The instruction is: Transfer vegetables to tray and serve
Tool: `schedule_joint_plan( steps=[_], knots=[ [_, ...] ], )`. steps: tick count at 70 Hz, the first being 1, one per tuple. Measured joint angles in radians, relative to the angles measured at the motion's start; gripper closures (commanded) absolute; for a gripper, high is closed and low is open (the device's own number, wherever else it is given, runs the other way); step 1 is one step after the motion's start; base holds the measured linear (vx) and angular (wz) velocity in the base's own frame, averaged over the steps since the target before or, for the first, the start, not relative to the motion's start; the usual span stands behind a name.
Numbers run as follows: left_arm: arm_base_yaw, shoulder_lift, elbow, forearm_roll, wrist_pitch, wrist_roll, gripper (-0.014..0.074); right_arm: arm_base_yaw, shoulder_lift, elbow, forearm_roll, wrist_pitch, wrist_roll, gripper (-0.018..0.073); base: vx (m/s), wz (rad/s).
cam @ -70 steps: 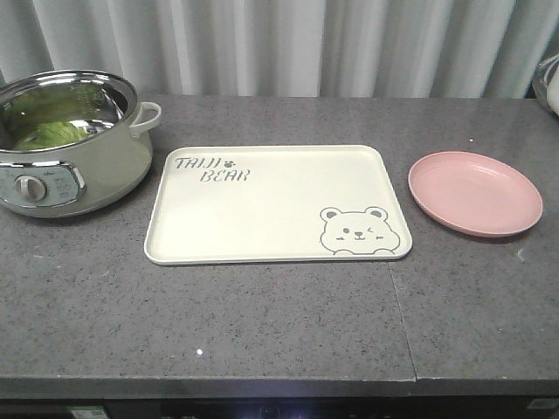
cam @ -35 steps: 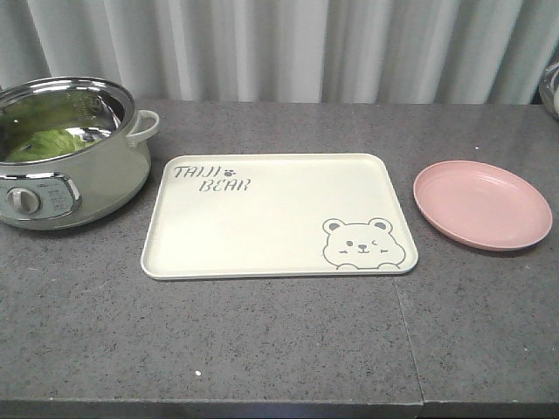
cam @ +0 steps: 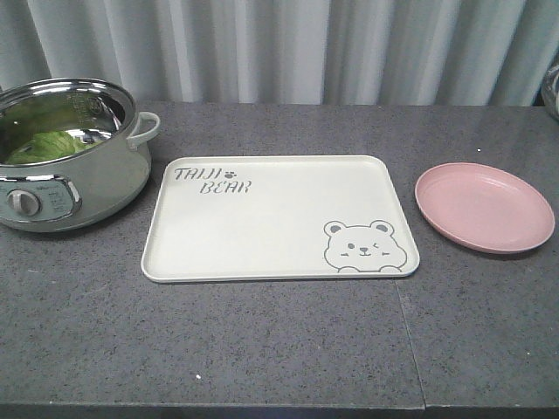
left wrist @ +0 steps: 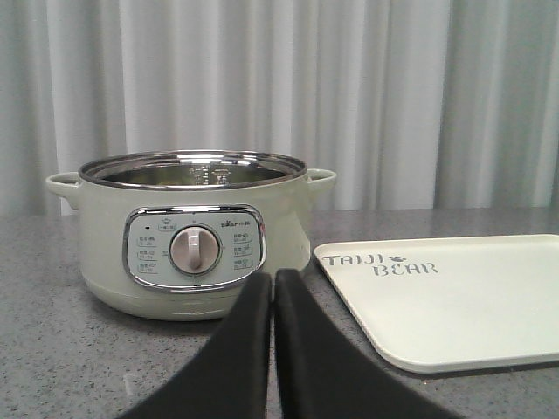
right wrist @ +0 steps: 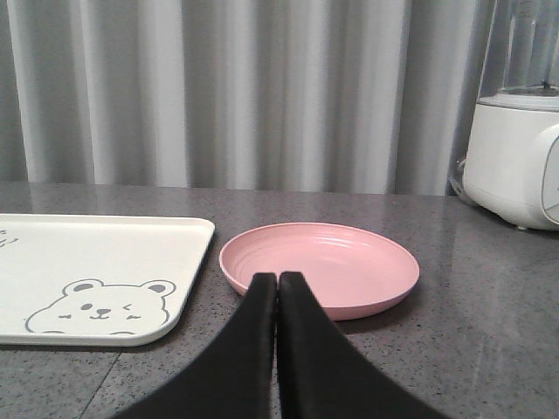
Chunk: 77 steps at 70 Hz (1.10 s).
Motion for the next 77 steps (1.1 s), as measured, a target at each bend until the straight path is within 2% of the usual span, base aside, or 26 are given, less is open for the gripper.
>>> schedule_joint_plan(
  steps=[38,50,63,70,77],
  knots=[
    [0.0,0.0,0.0,0.0,-0.002,0.0,0.0603,0.0,0.0,0.0,0.0,0.0,0.0,0.0568,0.0,0.0],
    [0.0,0.0,0.0,0.0,-0.066,0.0,0.0603,0.0,0.0,0.0,0.0,-0.001,0.0,0.0568,0.0,0.0],
    [0.0,0.0,0.0,0.0,-0.118,-0.001,0.0603,0.0,0.0,-0.001,0.0,-0.066,0.001,0.0568,0.0,0.0],
    [0.0,0.0,-0.052,0.0,-0.041,-0.002,0.0603,0.0,0.005,-0.07,0.0,0.004,0.001,0.0568,0.0,0.0],
    [0.0,0.032,-0.204,0.0,0.056,-0.002,0.0603,0.0,0.06,-0.194,0.0,0.086,0.001,0.0568,0.0,0.0]
  ],
)
